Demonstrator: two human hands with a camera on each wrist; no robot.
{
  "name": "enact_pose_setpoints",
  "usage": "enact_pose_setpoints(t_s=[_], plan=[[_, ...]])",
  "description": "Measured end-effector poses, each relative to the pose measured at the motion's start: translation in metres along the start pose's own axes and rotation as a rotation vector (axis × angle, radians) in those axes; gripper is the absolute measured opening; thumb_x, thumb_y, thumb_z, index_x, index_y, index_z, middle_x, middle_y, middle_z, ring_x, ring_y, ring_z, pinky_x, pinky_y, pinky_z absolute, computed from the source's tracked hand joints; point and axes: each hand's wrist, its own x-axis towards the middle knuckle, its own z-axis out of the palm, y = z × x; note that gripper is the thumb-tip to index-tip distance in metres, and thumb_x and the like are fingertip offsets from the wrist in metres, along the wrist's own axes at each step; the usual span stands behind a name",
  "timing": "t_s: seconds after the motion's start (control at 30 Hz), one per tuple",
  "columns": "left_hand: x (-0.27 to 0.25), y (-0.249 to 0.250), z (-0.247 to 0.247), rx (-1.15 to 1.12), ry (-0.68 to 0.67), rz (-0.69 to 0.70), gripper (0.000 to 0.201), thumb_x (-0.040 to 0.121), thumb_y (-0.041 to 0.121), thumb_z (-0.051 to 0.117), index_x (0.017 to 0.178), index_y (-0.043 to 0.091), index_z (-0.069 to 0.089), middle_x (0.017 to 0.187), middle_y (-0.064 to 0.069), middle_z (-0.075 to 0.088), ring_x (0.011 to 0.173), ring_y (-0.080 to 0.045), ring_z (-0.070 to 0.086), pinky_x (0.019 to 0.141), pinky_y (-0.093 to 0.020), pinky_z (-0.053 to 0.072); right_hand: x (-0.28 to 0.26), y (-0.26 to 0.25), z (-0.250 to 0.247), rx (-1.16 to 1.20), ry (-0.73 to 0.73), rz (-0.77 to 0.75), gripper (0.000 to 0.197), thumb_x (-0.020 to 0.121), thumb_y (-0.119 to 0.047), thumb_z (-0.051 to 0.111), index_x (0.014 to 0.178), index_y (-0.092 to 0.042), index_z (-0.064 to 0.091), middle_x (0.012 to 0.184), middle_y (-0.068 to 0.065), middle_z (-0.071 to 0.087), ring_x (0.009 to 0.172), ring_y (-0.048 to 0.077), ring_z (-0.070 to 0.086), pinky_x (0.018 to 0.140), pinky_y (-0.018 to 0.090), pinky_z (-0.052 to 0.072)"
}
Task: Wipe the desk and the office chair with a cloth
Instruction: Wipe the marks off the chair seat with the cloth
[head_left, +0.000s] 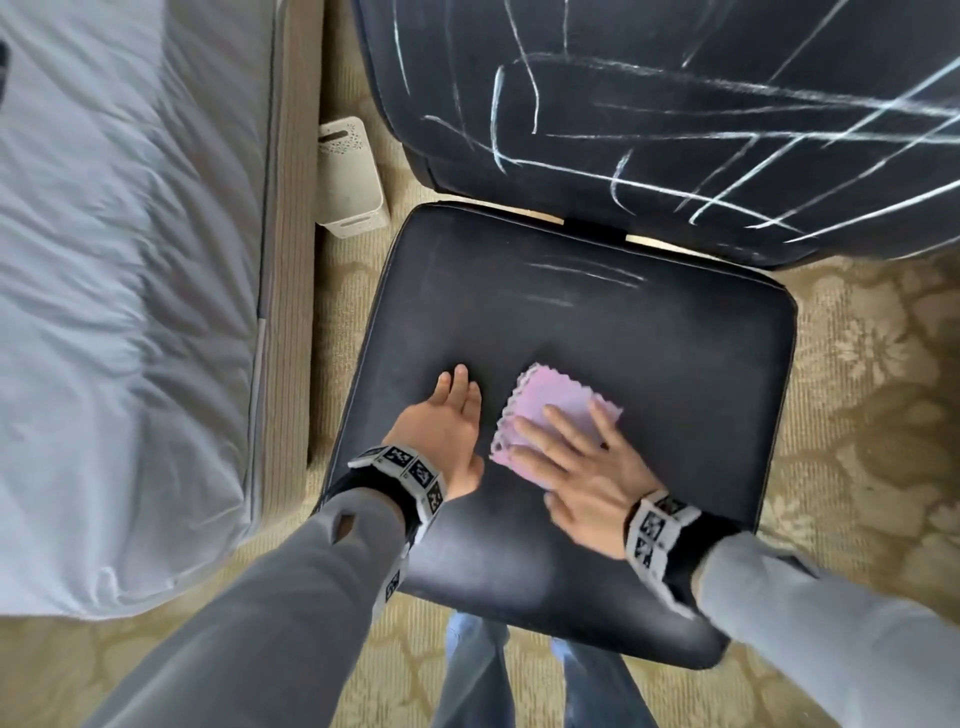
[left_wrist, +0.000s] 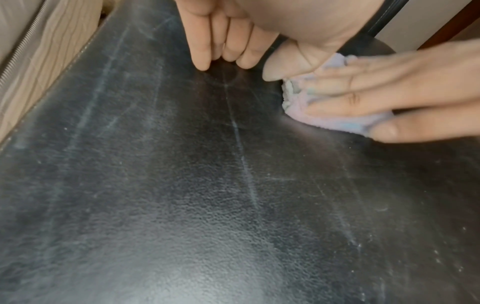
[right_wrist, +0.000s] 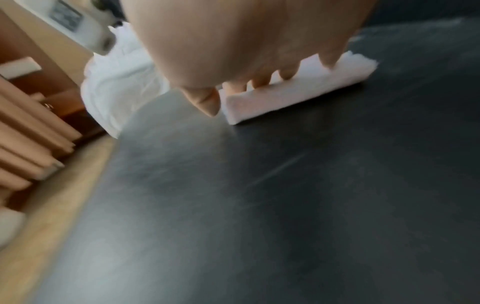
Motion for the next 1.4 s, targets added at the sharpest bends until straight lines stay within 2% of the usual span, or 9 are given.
enact_pose_setpoints(t_s=[0.07, 0.23, 0.4, 0.47, 0.57, 0.73, 0.97, 1.27, 1.4], plan=[[0.0, 0.001, 0.001, -0.016, 0.01, -0.003, 0.086, 0.095, 0.034, 0.05, 0.159, 0.003, 0.002, 0.167, -0.016, -0.008, 0.155, -0.028, 0.003, 0.113, -0.04, 0.039, 0.018, 0.036, -0.017, -0.034, 0.054, 0.169, 0.066, 0.086, -0.038, 0.037, 0.152, -0.036, 0.032, 0.161, -0.003, 0.029, 0.148, 0.031, 0.025, 0.112, 0.068, 0.016], [-0.003, 0.0, 0.004, -0.042, 0.024, -0.012, 0.086, 0.095, 0.037, 0.049, 0.16, 0.005, 0.002, 0.168, -0.013, -0.009, 0.156, -0.024, 0.001, 0.111, -0.038, 0.038, 0.063, 0.087, -0.053, 0.286, 0.094, 0.618, 0.066, 0.098, -0.054, 0.024, 0.156, -0.038, -0.005, 0.165, -0.006, -0.015, 0.152, 0.031, -0.007, 0.121, 0.056, 0.002], [0.004, -0.007, -0.022, -0.061, 0.154, -0.005, 0.053, 0.093, 0.035, 0.048, 0.142, 0.013, 0.046, 0.154, -0.01, 0.04, 0.136, -0.027, 0.046, 0.098, -0.038, 0.048, 0.041, -0.017, -0.019, 0.168, 0.115, 0.086, 0.072, 0.086, -0.051, 0.033, 0.154, -0.029, 0.026, 0.164, 0.003, 0.02, 0.149, 0.038, 0.017, 0.115, 0.059, 0.019], [0.016, -0.019, -0.037, -0.043, 0.231, -0.021, 0.059, 0.093, 0.034, 0.052, 0.146, 0.013, 0.04, 0.158, -0.01, 0.031, 0.139, -0.028, 0.041, 0.107, -0.04, 0.042, 0.033, -0.021, -0.012, 0.134, 0.05, -0.02, 0.069, 0.088, -0.05, 0.03, 0.155, -0.033, 0.022, 0.165, -0.002, 0.012, 0.151, 0.033, 0.014, 0.117, 0.057, 0.015], [0.032, -0.034, -0.037, -0.087, 0.09, -0.141, 0.097, 0.09, 0.032, 0.06, 0.159, 0.009, -0.005, 0.166, -0.008, -0.02, 0.155, -0.025, -0.006, 0.126, -0.043, 0.011, 0.04, 0.033, -0.017, 0.229, 0.172, 0.385, 0.065, 0.097, -0.047, 0.019, 0.155, -0.04, -0.01, 0.164, -0.005, -0.014, 0.152, 0.032, -0.001, 0.12, 0.057, 0.007], [0.041, -0.032, -0.027, -0.14, 0.048, -0.182, 0.1, 0.094, 0.037, 0.057, 0.158, 0.011, -0.015, 0.164, -0.004, -0.028, 0.154, -0.023, -0.015, 0.126, -0.044, 0.008, 0.072, 0.073, -0.059, 0.515, 0.148, 0.877, 0.068, 0.101, -0.046, 0.027, 0.157, -0.028, -0.007, 0.164, 0.002, -0.02, 0.15, 0.038, -0.012, 0.119, 0.059, -0.001], [0.046, -0.042, -0.024, -0.152, 0.001, -0.151, 0.089, 0.097, 0.039, 0.044, 0.158, 0.016, -0.016, 0.165, -0.001, -0.025, 0.153, -0.019, -0.018, 0.126, -0.041, 0.005, 0.14, -0.015, -0.095, 0.368, 0.129, 0.281, 0.062, 0.102, -0.035, 0.022, 0.156, -0.035, -0.009, 0.163, -0.008, -0.021, 0.15, 0.027, -0.019, 0.121, 0.052, -0.007], [0.043, -0.046, -0.025, -0.214, 0.041, -0.13, 0.096, 0.095, 0.035, 0.055, 0.159, 0.019, -0.015, 0.164, 0.005, -0.028, 0.154, -0.016, -0.014, 0.126, -0.041, 0.01, 0.079, 0.092, -0.074, 0.625, 0.133, 0.924, 0.063, 0.103, -0.037, 0.022, 0.158, -0.025, -0.006, 0.165, 0.001, -0.017, 0.151, 0.035, -0.012, 0.121, 0.057, 0.0], [0.043, -0.045, -0.023, -0.237, 0.027, -0.131, 0.098, 0.094, 0.032, 0.057, 0.159, 0.018, -0.016, 0.163, 0.004, -0.03, 0.153, -0.016, -0.017, 0.126, -0.04, 0.003, 0.131, 0.046, -0.094, 0.439, 0.199, 0.649, 0.069, 0.1, -0.034, 0.032, 0.158, -0.028, -0.005, 0.165, 0.003, -0.014, 0.15, 0.039, -0.01, 0.118, 0.06, 0.001]])
